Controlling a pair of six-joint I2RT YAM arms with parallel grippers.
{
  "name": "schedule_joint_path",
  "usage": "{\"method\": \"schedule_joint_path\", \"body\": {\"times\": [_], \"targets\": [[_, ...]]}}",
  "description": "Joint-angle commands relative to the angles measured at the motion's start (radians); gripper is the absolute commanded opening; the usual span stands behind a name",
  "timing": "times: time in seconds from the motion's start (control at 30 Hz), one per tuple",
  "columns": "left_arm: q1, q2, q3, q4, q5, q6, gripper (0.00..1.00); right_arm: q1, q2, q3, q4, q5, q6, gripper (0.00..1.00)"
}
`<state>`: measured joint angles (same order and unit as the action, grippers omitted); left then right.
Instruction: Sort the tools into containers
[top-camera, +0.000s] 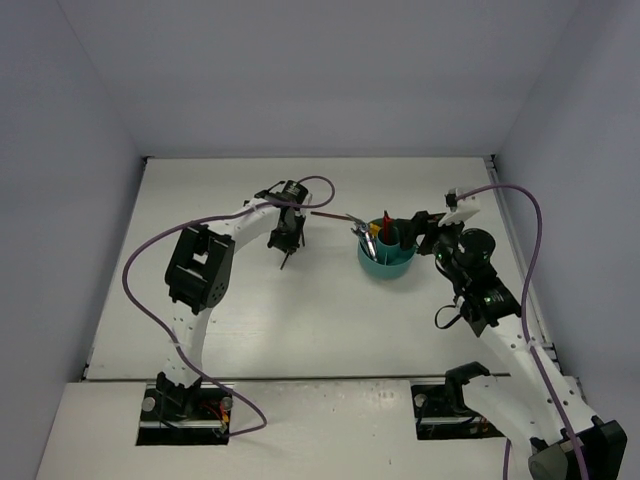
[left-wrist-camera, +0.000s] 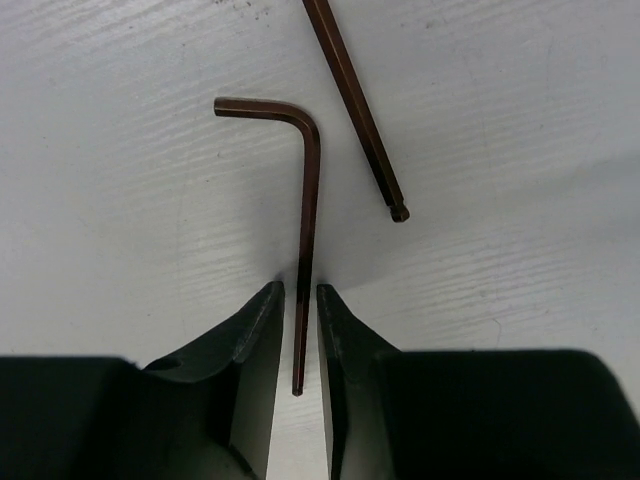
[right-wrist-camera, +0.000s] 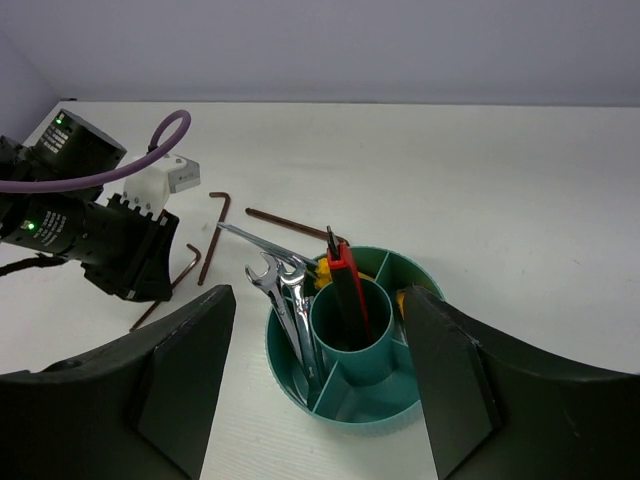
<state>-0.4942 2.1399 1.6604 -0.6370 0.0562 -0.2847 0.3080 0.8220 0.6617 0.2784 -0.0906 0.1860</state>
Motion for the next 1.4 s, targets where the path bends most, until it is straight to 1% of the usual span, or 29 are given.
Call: {"method": "schedule_joint_path", "body": {"times": [0.0, 0.13, 0.17, 0.2, 0.27, 0.37, 0.43, 0.53, 0.7, 0.77, 0.8, 0.87, 0.9, 0.97, 1.07, 1.2, 1.37], "targets": [[0.000, -0.002, 0.001, -0.078, 0.048, 0.014, 0.16, -0.002, -0.016, 0.038, 0.055, -0.006, 0.008, 0.66], [0.000, -0.004, -0.025, -0.116, 0.059, 0.015, 0.09, -0.003, -0.005, 0.048, 0.050, -0.045, 0.021, 0.66], [0.001, -0.009, -0.047, -0.118, 0.061, 0.015, 0.02, -0.003, -0.003, 0.053, 0.050, -0.066, 0.026, 0.67], [0.001, -0.016, -0.065, -0.119, 0.062, 0.015, 0.00, -0.001, -0.002, 0.058, 0.050, -0.072, 0.031, 0.67], [-0.004, -0.050, -0.121, -0.109, 0.052, 0.016, 0.00, 0.005, 0.004, 0.068, 0.051, -0.107, 0.040, 0.67], [-0.013, -0.160, -0.206, -0.079, 0.031, 0.005, 0.00, 0.029, 0.013, 0.083, 0.050, -0.109, 0.051, 0.68], [-0.012, -0.238, -0.303, -0.011, 0.027, -0.006, 0.00, 0.062, 0.030, 0.100, 0.050, -0.115, 0.066, 0.69], [-0.013, -0.412, -0.416, 0.079, 0.031, -0.030, 0.00, 0.123, 0.059, 0.121, 0.050, -0.114, 0.090, 0.70], [-0.025, -0.642, -0.603, 0.256, 0.033, -0.071, 0.00, 0.259, 0.136, 0.149, 0.057, -0.072, 0.143, 0.70], [-0.028, -0.703, -0.653, 0.318, 0.034, -0.081, 0.00, 0.286, 0.160, 0.151, 0.069, -0.054, 0.174, 0.70], [-0.032, -0.759, -0.697, 0.358, 0.036, -0.088, 0.00, 0.308, 0.175, 0.150, 0.082, -0.044, 0.190, 0.70], [-0.037, -0.826, -0.732, 0.388, 0.042, -0.087, 0.00, 0.324, 0.189, 0.148, 0.103, -0.049, 0.220, 0.70], [-0.038, -0.834, -0.747, 0.400, 0.047, -0.086, 0.00, 0.330, 0.198, 0.148, 0.116, -0.059, 0.232, 0.70], [-0.052, -0.912, -0.777, 0.432, 0.056, -0.077, 0.00, 0.350, 0.228, 0.157, 0.148, -0.082, 0.262, 0.70], [-0.075, -0.980, -0.824, 0.504, 0.084, -0.052, 0.00, 0.383, 0.286, 0.187, 0.180, -0.108, 0.286, 0.69], [-0.126, -1.082, -0.850, 0.560, 0.093, -0.018, 0.00, 0.428, 0.354, 0.236, 0.207, -0.106, 0.296, 0.68], [-0.165, -1.146, -0.852, 0.574, 0.106, 0.010, 0.00, 0.468, 0.422, 0.273, 0.236, -0.091, 0.313, 0.65]]}}
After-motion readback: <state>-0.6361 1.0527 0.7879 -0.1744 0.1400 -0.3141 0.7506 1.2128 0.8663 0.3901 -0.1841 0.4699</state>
